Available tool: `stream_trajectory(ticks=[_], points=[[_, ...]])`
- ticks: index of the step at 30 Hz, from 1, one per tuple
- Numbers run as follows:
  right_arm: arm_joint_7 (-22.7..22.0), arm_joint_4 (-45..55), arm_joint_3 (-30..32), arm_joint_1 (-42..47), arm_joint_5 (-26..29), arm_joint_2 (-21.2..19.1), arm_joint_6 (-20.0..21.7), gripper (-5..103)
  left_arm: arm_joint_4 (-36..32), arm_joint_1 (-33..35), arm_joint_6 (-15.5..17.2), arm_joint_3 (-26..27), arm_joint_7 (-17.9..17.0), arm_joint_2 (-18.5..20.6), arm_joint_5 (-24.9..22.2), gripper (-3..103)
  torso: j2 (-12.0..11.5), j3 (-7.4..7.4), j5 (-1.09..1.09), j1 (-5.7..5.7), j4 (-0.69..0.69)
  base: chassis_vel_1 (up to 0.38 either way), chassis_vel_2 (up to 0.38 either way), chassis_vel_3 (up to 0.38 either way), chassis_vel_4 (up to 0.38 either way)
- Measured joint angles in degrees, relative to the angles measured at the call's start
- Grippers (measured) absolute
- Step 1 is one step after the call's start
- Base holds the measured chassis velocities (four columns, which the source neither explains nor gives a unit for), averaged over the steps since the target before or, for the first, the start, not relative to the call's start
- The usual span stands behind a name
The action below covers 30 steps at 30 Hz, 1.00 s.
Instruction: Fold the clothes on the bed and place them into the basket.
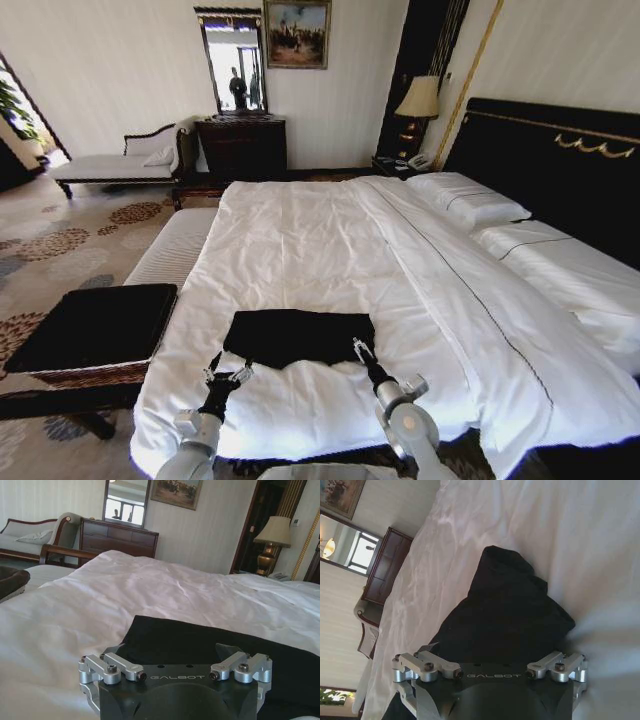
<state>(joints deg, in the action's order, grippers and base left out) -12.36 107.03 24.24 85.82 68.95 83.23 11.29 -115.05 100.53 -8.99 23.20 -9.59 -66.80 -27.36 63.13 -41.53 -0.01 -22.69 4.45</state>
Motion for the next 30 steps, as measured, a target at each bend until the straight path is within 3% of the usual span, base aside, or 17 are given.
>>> stream_trajectory(ticks=[7, 12, 15, 18, 19, 23, 25, 27, 30], points=[[0.36, -2.3, 0.13, -1.59, -1.21, 1.61, -0.67, 103, -0.06, 0.08, 0.11, 0.13, -0.02, -0.91, -0.08, 100, 0.0, 0.0, 0.01, 0.0, 0.0, 0.0, 0.0, 0.0, 0.0], [0.44, -3.8, 1.37, -2.96, -1.24, 2.33, -1.24, 95, -0.23, 0.07, 0.28, -0.11, -0.02, -1.33, -0.06, 100, 0.0, 0.0, 0.01, 0.0, 0.0, 0.0, 0.0, 0.0, 0.0], [0.47, -4.02, 2.08, -3.0, -1.52, 2.79, -1.52, 80, -0.52, 0.3, 0.35, -0.15, -0.02, -1.43, 0.0, 100, -0.01, 0.0, 0.01, 0.0, 0.0, 0.0, 0.0, 0.0, 0.0], [0.57, -3.95, 2.25, -2.74, -1.73, 2.92, -1.66, 75, -0.55, 0.33, 0.35, -0.16, -0.02, -1.47, 0.06, 100, -0.01, 0.0, 0.02, 0.0, 0.0, 0.0, 0.0, 0.0, 0.0], [0.68, -3.88, 2.39, -2.57, -1.93, 2.94, -1.76, 64, -0.55, 0.32, 0.38, -0.24, -0.03, -1.54, 0.15, 100, -0.01, 0.0, 0.01, 0.0, 0.01, 0.0, 0.0, 0.0, 0.0], [0.81, -3.97, 2.49, -2.57, -2.15, 3.0, -1.9, 59, -0.55, 0.23, 0.41, -0.45, -0.02, -1.65, 0.22, 100, -0.01, 0.0, 0.01, 0.0, 0.01, 0.0, 0.0, 0.0, 0.0], [1.06, -4.28, 2.63, -2.74, -2.39, 3.16, -1.97, 42, -0.5, 0.08, 0.47, -0.73, -0.02, -1.83, 0.35, 100, -0.01, 0.0, 0.01, 0.0, 0.01, 0.0, 0.0, 0.0, 0.0], [1.15, -4.36, 2.66, -2.81, -2.48, 3.22, -2.0, 42, -0.47, 0.06, 0.48, -0.79, -0.02, -1.85, 0.4, 100, -0.01, 0.0, 0.01, 0.0, 0.01, 0.0, 0.0, 0.0, 0.0], [1.53, -4.89, 2.9, -3.28, -2.82, 3.66, -2.14, 26, -0.44, -0.04, 0.52, -0.97, -0.01, -1.95, 0.58, 100, -0.01, 0.0, 0.01, 0.0, 0.01, 0.0, 0.0, 0.0, 0.0]])
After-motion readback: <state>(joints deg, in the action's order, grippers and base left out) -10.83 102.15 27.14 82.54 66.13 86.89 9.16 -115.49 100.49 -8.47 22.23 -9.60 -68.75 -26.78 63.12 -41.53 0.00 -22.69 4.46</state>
